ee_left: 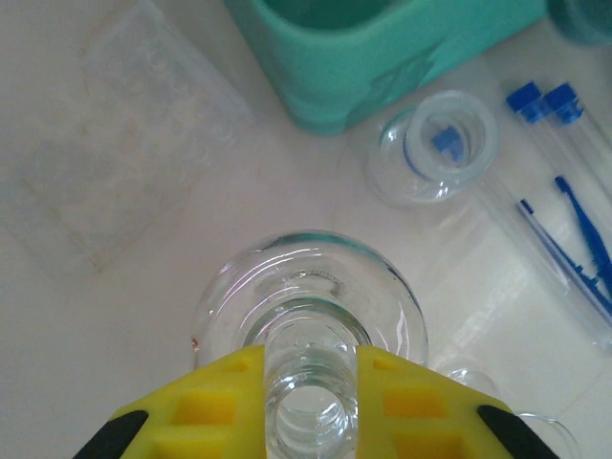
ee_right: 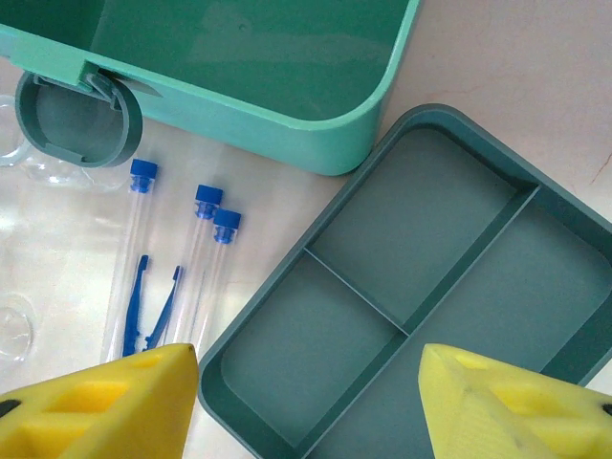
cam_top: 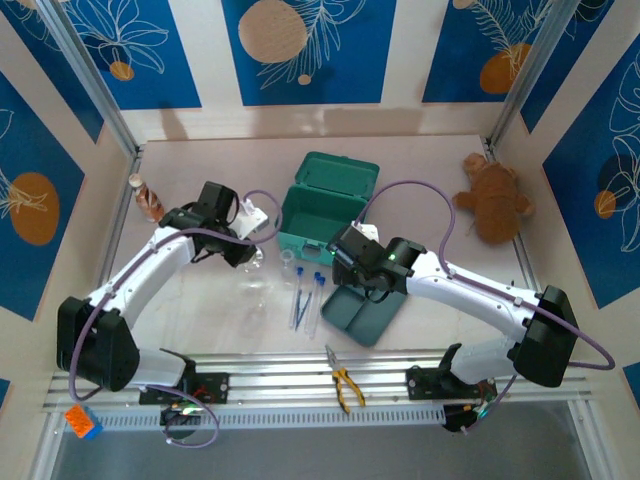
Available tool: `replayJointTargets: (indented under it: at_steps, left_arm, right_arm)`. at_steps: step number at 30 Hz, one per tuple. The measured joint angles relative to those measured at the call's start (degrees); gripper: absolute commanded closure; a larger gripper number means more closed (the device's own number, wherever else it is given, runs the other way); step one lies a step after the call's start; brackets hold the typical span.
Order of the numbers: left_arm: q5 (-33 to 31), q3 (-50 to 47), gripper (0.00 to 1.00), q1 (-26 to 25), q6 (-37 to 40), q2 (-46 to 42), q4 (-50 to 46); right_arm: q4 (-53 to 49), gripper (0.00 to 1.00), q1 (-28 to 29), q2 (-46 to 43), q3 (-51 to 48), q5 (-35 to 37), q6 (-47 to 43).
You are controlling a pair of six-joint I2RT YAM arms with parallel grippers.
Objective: Organize the chemistry lab equipment
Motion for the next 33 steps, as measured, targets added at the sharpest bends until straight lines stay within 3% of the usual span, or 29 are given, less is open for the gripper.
replayJointTargets:
  at_steps: [7, 17, 33]
  left_arm:
    - [1.05, 13.7, 0.91, 0.0, -0.24, 2.4, -5.16]
    - [2.99, 34.07, 0.91, -0.42, -0.2, 13.14, -11.06]
    - [2.95, 49.42, 0.91, -8.66, -0.2, 31.04, -11.89]
  right_arm:
    - [0.0, 0.37, -0.04, 0.0, 0.2, 0.15, 0.0]
    - [-0.07, 0.37, -0.92, -1.2, 0.2, 0.2, 0.02]
    - [-2.4, 0.37, -1.92, -6.99, -1.36, 1.44, 1.92]
